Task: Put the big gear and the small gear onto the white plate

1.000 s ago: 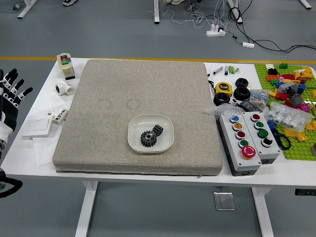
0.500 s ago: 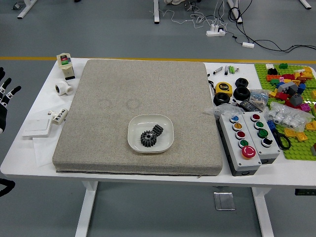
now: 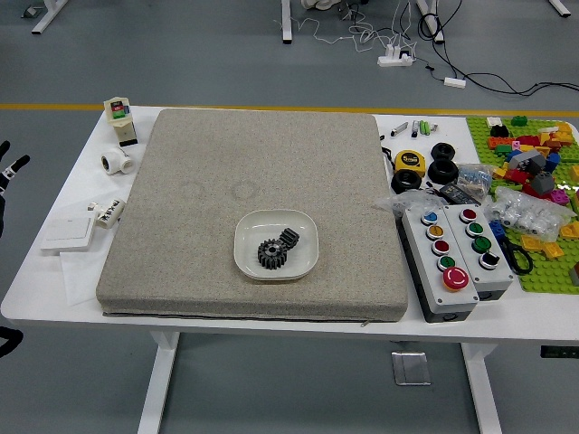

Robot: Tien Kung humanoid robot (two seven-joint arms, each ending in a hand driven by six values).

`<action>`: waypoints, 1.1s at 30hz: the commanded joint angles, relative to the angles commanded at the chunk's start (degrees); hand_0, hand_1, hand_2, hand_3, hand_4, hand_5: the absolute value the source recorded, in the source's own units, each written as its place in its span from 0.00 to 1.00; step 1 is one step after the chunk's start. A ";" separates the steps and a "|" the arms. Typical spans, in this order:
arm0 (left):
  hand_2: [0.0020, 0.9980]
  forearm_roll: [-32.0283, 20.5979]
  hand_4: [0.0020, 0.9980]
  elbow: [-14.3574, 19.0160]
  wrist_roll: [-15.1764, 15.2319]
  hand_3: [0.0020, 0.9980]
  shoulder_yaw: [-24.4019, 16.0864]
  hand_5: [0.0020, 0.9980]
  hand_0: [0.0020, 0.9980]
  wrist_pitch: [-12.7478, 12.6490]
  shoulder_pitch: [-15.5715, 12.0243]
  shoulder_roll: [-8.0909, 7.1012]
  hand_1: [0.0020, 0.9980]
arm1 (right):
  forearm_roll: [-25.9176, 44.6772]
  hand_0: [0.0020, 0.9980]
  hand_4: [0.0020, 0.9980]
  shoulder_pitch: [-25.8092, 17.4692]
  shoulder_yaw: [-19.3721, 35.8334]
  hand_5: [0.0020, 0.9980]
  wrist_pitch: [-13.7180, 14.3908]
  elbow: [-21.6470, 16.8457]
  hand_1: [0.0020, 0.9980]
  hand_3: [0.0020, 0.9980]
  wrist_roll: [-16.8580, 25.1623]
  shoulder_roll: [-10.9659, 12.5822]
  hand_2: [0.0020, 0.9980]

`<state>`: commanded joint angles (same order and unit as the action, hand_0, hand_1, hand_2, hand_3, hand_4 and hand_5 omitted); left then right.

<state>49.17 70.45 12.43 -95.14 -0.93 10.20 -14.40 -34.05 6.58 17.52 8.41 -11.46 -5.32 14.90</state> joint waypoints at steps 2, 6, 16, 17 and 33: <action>1.00 0.00 0.98 0.00 -0.01 0.89 -0.05 0.90 0.77 0.01 0.00 0.00 0.97 | -0.01 0.66 0.81 0.03 0.03 0.73 0.00 0.00 0.70 0.63 0.01 0.01 0.77; 1.00 -0.01 0.98 0.01 -0.03 0.89 -0.22 0.90 0.77 0.13 0.08 -0.05 0.97 | -0.09 0.66 0.81 0.14 0.02 0.73 -0.01 -0.01 0.70 0.63 0.05 0.04 0.77; 0.99 -0.01 0.98 0.09 0.07 0.89 -0.87 0.90 0.76 0.36 0.13 -0.16 0.97 | -0.09 0.66 0.81 0.46 -0.03 0.72 -0.11 -0.01 0.70 0.63 0.10 0.14 0.77; 0.99 0.00 0.98 0.09 0.08 0.89 -0.90 0.90 0.76 0.37 0.05 -0.16 0.97 | -0.11 0.66 0.81 0.43 -0.03 0.72 -0.12 -0.02 0.70 0.63 0.10 0.16 0.77; 0.99 0.09 0.98 0.04 0.13 0.89 -0.90 0.90 0.76 0.58 -0.90 0.05 0.96 | 0.28 0.66 0.81 -0.44 -0.41 0.72 -0.06 -0.12 0.70 0.63 0.37 0.37 0.77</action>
<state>49.27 70.50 12.56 -96.04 -0.34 9.30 -14.35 -33.77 6.14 17.11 8.34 -11.58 -4.94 15.28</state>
